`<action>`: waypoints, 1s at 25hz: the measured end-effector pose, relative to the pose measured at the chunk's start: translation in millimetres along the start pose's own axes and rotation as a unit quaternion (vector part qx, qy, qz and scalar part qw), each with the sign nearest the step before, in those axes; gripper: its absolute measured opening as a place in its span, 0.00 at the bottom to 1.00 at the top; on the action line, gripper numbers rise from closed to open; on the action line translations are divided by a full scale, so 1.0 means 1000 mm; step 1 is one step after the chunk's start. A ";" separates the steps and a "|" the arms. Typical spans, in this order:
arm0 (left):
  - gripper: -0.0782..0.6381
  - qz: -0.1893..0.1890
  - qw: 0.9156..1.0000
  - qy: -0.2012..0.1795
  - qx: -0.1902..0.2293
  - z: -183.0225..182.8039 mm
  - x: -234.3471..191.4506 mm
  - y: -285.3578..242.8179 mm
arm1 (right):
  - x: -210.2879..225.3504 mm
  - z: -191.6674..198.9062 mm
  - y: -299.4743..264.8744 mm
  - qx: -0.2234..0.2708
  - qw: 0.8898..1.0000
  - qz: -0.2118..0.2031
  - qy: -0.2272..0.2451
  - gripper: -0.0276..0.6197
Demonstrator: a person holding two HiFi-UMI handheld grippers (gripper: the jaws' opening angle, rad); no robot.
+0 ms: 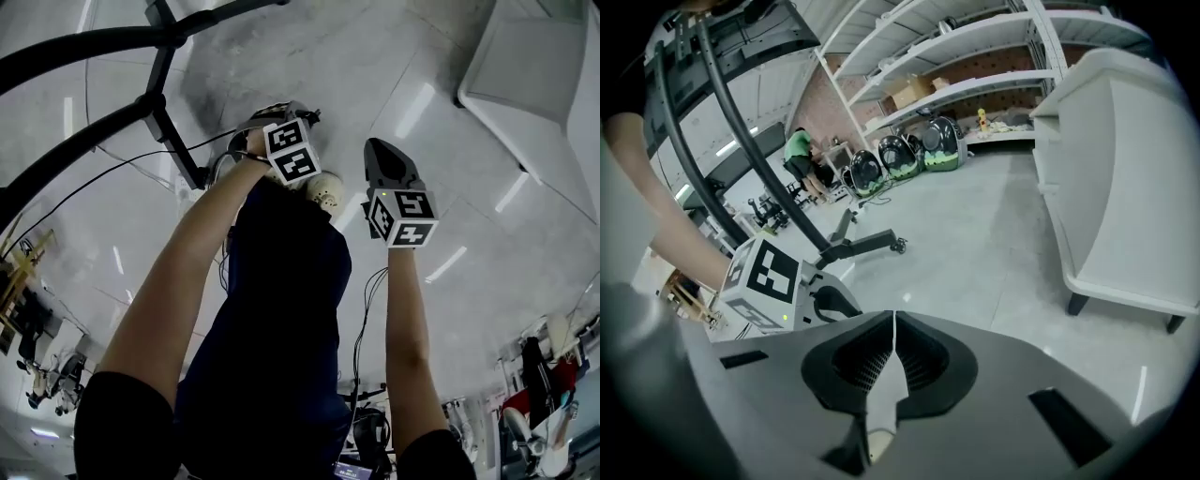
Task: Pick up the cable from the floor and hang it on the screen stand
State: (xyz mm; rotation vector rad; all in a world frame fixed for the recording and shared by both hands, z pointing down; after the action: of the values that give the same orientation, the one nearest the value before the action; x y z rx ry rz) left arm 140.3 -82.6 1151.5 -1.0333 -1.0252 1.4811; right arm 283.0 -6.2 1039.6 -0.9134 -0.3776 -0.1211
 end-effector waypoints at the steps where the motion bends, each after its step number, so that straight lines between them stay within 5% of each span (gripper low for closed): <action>1: 0.25 -0.001 1.000 0.007 0.008 -0.002 -0.001 0.012 | -0.006 -0.006 0.005 0.000 1.000 0.000 0.003 0.08; 25: 0.24 -0.008 0.991 0.112 0.074 -0.013 0.007 0.190 | -0.091 -0.098 0.104 -0.002 1.000 -0.010 -0.008 0.08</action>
State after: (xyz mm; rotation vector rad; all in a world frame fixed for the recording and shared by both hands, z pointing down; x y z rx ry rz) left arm 103.0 -97.4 965.1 -1.0541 -0.7517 1.3704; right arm 251.7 -25.0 874.0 -0.9154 -0.4027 -0.1332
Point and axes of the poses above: the fingertips, and each gripper's own axes: y backward along the fingers, x to its right, z out of its underside, the point moved 7 cm from there along y, backward along the fingers
